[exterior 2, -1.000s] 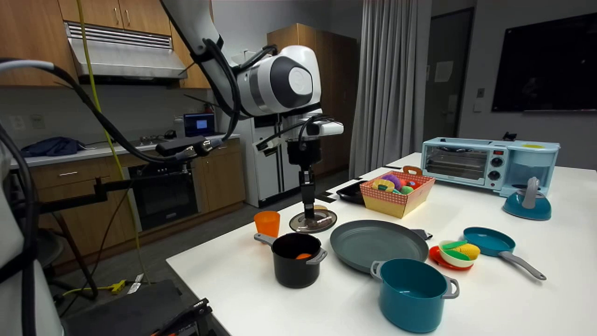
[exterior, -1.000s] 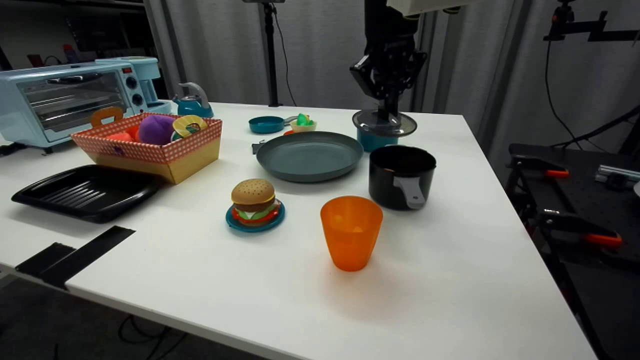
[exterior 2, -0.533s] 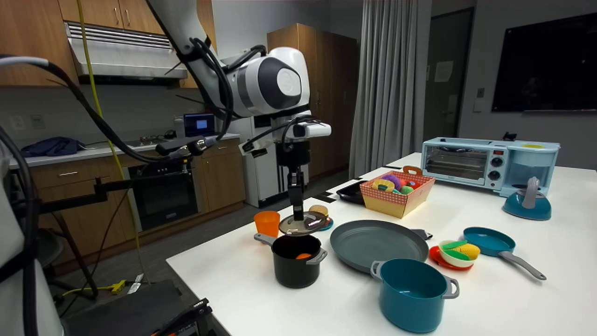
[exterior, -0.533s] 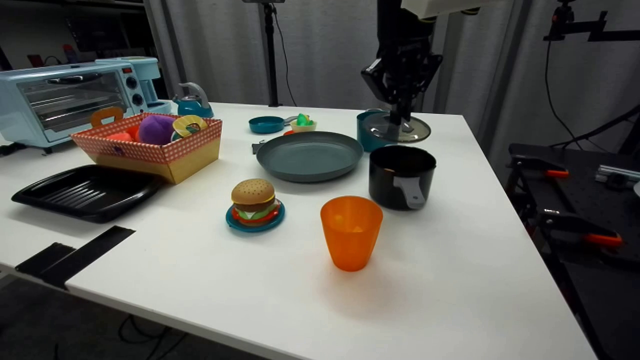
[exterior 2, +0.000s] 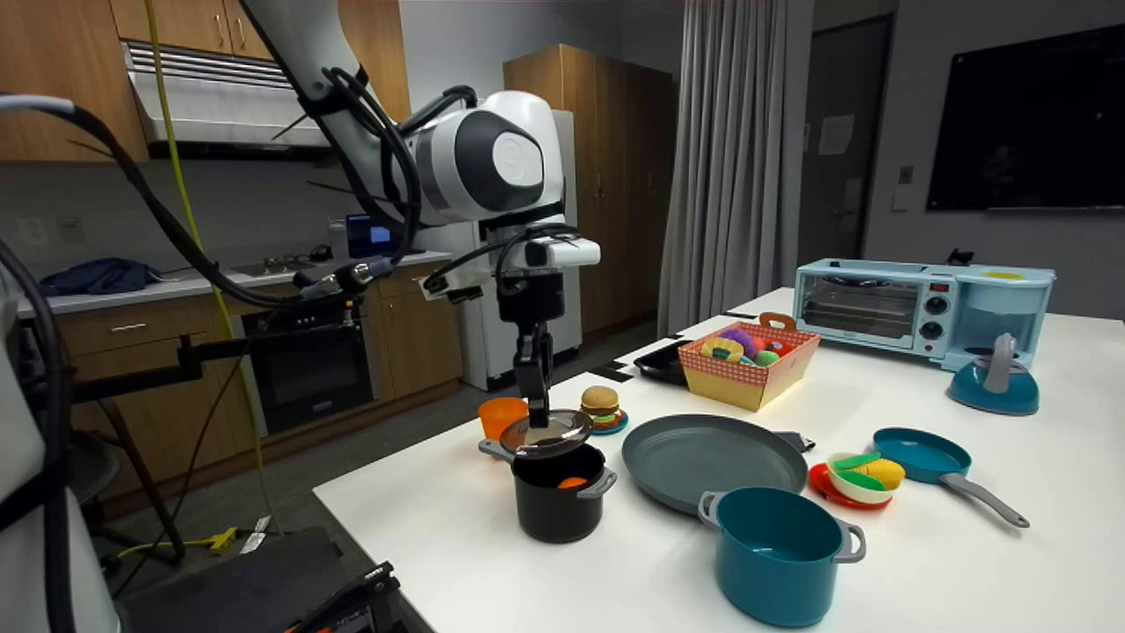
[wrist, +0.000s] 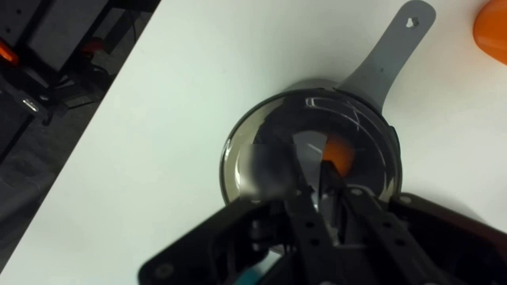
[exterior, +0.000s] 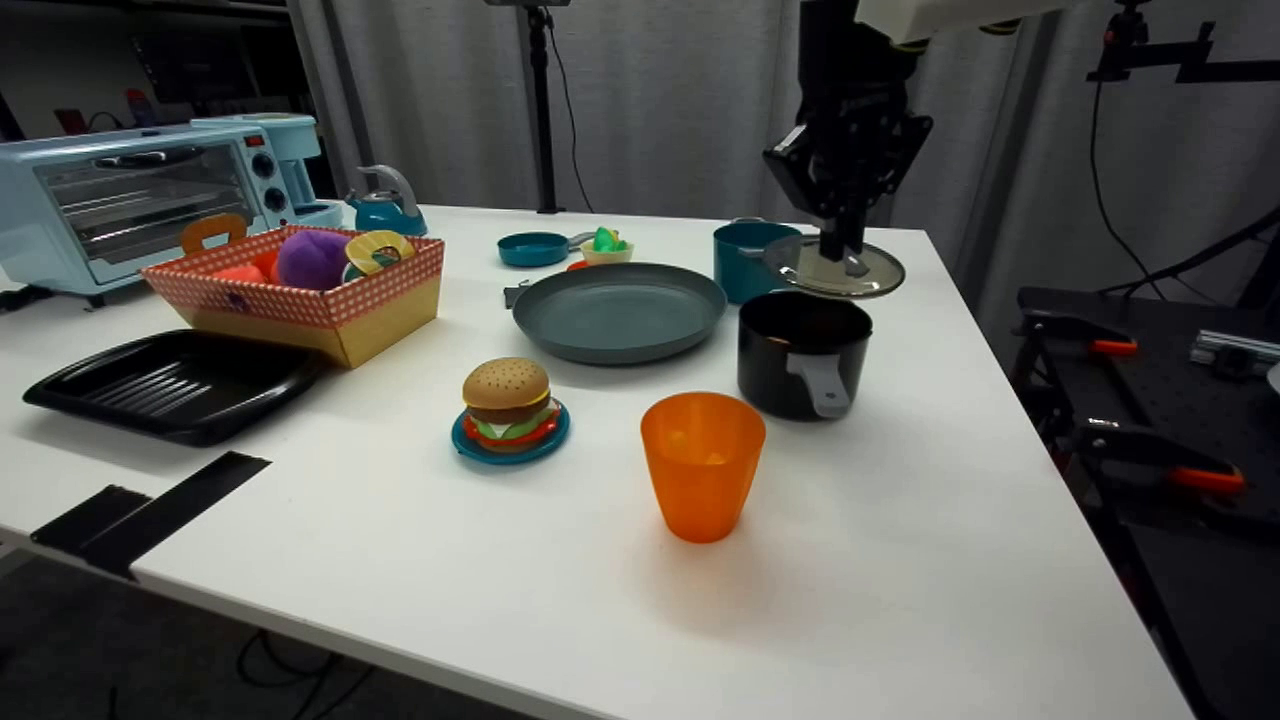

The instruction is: Move the black lid to the blue pot then move it back to the black pot

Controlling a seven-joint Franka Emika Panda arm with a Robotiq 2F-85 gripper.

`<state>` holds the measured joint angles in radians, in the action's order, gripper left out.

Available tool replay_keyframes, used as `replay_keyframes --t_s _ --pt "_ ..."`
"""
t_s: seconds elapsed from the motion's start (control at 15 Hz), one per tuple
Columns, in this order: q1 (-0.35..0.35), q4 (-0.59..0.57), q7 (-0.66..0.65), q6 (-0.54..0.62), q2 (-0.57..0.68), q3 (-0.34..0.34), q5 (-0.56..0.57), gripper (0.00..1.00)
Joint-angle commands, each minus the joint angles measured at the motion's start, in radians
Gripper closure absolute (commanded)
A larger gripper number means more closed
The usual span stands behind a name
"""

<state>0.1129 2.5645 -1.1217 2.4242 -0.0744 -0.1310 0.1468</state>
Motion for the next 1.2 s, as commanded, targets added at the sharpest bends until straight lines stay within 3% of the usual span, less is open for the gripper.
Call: replay_keyframes --t_s 0.0,0.47,1.13 --pt "-0.005 0.041 0.037 0.073 0.0 0.002 -0.06 0.96" --pt "-0.029 0.048 0.137 0.158 0.074 0.042 -0.107 0.96" --pt "-0.045 -0.086 0.318 0.093 0.156 0.085 -0.123 0.96"
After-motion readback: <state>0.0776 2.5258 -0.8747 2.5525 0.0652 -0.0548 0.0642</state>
